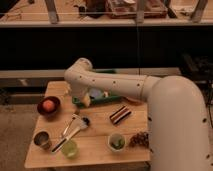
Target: Place apple in metal cup
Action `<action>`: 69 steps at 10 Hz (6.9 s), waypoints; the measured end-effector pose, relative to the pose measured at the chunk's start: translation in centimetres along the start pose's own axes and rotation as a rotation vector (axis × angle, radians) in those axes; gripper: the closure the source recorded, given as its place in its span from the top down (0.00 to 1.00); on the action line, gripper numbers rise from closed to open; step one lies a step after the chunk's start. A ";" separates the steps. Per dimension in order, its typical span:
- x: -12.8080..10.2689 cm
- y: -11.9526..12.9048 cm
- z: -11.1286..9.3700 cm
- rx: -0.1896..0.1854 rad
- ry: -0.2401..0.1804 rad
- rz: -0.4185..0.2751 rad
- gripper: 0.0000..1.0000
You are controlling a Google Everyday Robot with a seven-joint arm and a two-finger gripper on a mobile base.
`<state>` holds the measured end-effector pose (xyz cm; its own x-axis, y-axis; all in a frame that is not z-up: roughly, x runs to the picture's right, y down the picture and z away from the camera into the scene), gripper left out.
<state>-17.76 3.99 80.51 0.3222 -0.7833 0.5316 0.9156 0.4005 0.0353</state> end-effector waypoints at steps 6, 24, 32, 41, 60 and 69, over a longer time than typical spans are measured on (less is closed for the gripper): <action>-1.2 -6.7 0.9 0.026 -0.023 -0.150 0.80; -3.5 -13.8 9.7 -0.098 -0.048 -0.386 0.66; -3.6 -13.7 10.9 -0.146 -0.021 -0.400 0.58; -3.4 -13.0 14.3 -0.180 -0.061 -0.395 0.58; -5.3 -12.2 3.5 -0.168 -0.123 -0.421 0.00; -10.5 -10.4 -1.2 -0.115 -0.233 -0.469 0.00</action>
<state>-30.34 7.50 73.58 -0.1776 -0.7340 0.6555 0.9732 -0.0320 0.2279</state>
